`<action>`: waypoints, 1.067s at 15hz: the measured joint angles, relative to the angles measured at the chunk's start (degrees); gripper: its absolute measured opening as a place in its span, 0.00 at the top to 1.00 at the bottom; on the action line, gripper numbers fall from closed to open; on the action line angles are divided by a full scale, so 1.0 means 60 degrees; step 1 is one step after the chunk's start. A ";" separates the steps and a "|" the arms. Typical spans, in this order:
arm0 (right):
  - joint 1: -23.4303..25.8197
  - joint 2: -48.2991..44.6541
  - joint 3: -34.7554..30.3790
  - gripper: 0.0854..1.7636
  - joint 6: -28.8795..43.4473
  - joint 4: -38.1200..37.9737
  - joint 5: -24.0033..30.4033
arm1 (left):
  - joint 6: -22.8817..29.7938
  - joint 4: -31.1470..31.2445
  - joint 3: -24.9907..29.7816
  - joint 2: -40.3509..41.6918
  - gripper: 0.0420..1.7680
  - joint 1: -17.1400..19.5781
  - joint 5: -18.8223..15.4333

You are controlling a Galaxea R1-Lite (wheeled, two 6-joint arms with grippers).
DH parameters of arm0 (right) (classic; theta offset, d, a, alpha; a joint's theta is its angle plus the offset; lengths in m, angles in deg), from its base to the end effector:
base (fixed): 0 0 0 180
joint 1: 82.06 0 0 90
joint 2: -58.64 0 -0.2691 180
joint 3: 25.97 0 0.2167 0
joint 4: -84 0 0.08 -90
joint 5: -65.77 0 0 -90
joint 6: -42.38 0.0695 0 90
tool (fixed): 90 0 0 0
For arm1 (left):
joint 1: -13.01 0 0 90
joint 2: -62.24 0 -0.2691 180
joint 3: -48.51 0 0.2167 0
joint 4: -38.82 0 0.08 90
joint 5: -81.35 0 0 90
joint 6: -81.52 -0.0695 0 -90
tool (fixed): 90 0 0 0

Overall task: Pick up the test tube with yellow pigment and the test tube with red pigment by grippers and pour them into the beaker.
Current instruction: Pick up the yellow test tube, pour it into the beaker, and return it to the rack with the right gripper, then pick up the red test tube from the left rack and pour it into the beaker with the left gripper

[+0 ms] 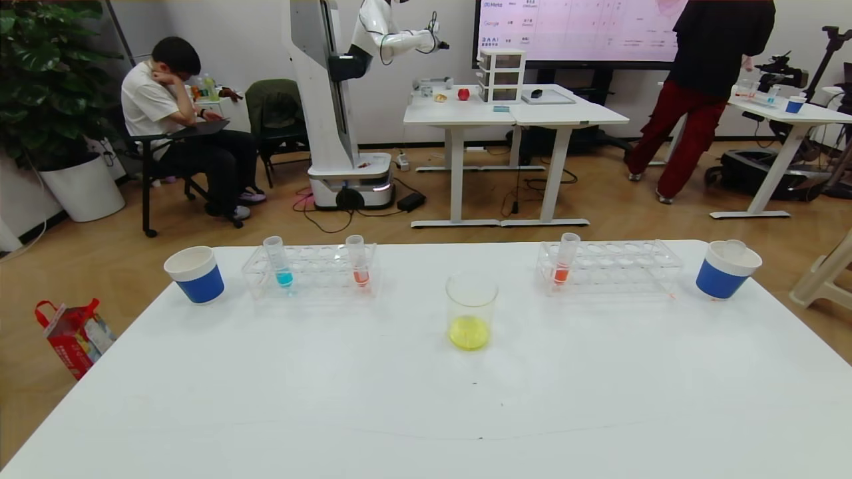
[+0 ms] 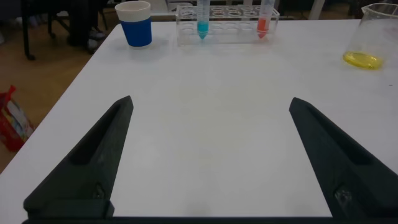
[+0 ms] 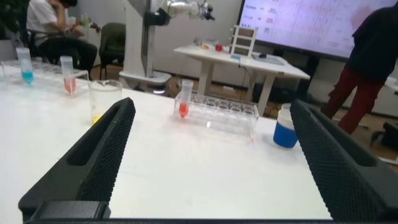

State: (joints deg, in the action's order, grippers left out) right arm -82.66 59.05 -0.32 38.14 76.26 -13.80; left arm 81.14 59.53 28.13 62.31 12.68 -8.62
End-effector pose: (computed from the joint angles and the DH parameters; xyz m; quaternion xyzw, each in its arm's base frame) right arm 0.0683 0.0133 0.1389 -0.0494 -0.1550 0.0893 0.9826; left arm 0.0834 -0.0004 0.0747 0.0033 0.0023 -0.0026 1.0000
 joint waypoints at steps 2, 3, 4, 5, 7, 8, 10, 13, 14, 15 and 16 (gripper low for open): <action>0.0000 -0.0059 -0.0636 0.02 0.0006 -0.0597 -0.0228 | -0.0006 0.0004 0.0000 0.0000 0.01 -0.0004 -0.0004; 0.0000 -0.0067 -0.0723 0.02 0.0014 -0.1180 -0.0459 | -0.0006 0.0004 0.0000 0.0000 0.01 -0.0004 -0.0004; 0.0000 -0.0071 -0.0721 0.02 0.0010 -0.1636 -0.0987 | -0.0004 0.0004 0.0000 0.0000 0.01 0.0000 -0.0004; 0.0000 -0.0075 -0.0738 0.02 -0.0018 -0.1877 -0.1341 | 0.0000 0.0004 0.0000 0.0000 0.01 -0.0004 -0.0004; 0.0000 -0.0075 -0.0833 0.02 -0.0059 -0.2192 -0.1506 | -0.0006 0.0000 0.0000 0.0000 0.01 -0.0004 -0.0004; 0.0000 -0.0075 -0.0843 0.02 -0.0059 -0.2194 -0.1506 | -0.0006 0.0004 0.0000 0.0000 0.01 -0.0004 -0.0004; 0.0000 -0.0075 -0.0859 0.02 0.0069 -0.2188 -0.1585 | 0.0000 -0.0004 0.0000 0.0000 0.01 -0.0004 -0.0004; -0.0004 -0.0075 -0.0878 0.02 0.0429 -0.2166 -0.1634 | 0.0000 -0.0010 0.0000 0.0000 0.01 -0.0004 -0.0004; -0.0006 -0.0075 -0.0878 0.02 0.0437 -0.2166 -0.1634 | -0.0055 0.0022 -0.0004 0.0000 0.01 -0.0004 -0.0004; -0.0006 -0.0075 -0.0878 0.02 0.0429 -0.2166 -0.1634 | -0.0148 0.0124 -0.0077 -0.0020 0.01 -0.0004 -0.0008; -0.0006 -0.0075 -0.0878 0.02 0.0429 -0.2166 -0.1625 | -0.0276 0.0183 -0.0234 -0.0104 0.01 -0.0004 -0.0008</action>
State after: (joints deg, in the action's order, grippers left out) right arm -82.69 58.60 -5.59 40.71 63.26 -23.55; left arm 79.48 60.63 26.73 61.69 12.66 -8.67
